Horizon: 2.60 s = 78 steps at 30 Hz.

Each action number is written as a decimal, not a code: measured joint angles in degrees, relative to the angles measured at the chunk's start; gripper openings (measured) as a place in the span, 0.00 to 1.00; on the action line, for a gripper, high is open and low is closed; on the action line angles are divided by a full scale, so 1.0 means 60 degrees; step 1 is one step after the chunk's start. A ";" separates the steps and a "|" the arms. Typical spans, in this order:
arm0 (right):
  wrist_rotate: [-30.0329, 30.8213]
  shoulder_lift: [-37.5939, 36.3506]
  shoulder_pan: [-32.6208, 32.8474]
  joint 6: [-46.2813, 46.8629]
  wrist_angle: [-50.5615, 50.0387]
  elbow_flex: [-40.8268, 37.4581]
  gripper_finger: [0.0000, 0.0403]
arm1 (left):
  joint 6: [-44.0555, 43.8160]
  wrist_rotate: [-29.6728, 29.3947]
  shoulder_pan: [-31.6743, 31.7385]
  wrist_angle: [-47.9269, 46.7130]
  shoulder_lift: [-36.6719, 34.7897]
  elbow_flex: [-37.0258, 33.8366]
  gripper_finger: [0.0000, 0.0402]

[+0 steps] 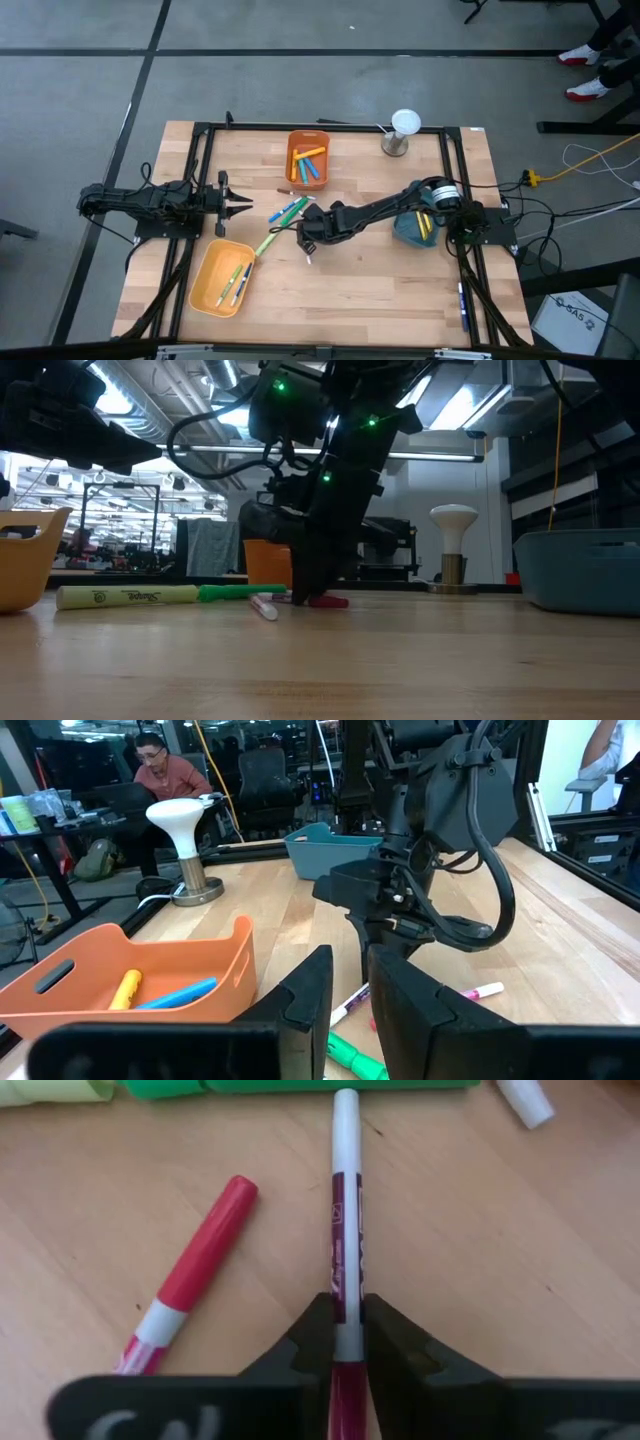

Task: Pick & Place Markers
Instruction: Put the purple marker pen into the yellow bin

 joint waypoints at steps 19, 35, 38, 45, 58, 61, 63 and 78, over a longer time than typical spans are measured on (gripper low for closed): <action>-0.2104 -0.0066 -0.0036 -0.1328 0.1390 -0.0033 0.10 | -0.0001 0.0000 0.0003 0.0000 -0.0002 0.0000 0.16; -0.3173 -0.0029 -0.0098 -0.2231 0.2529 -0.0044 0.11 | -0.0001 0.0000 0.0000 0.0001 0.0000 0.0000 0.16; -0.3251 -0.0016 -0.0096 -0.2457 0.2862 -0.0044 0.11 | -0.0001 0.0000 0.0000 0.0002 -0.0003 0.0000 0.16; -0.3253 -0.0007 -0.0086 -0.3033 0.3721 -0.0044 0.11 | -0.0001 0.0000 0.0003 0.0000 -0.0002 0.0000 0.17; -0.3148 -0.0011 -0.0117 -0.4400 0.5725 -0.0044 0.11 | -0.0001 0.0000 0.0000 0.0004 -0.0003 0.0000 0.16; -0.3240 -0.0018 -0.0118 -0.4768 0.6266 -0.0044 0.11 | -0.0001 0.0000 0.0001 0.0001 -0.0002 0.0000 0.16; -0.3260 -0.0029 -0.0105 -0.5003 0.6648 -0.0044 0.11 | 0.0001 0.0000 0.0000 0.0002 -0.0003 0.0000 0.17; -0.3650 -0.0058 0.0288 -0.6315 0.9545 -0.0026 0.11 | -0.0001 0.0000 0.0000 0.0000 -0.0003 0.0000 0.16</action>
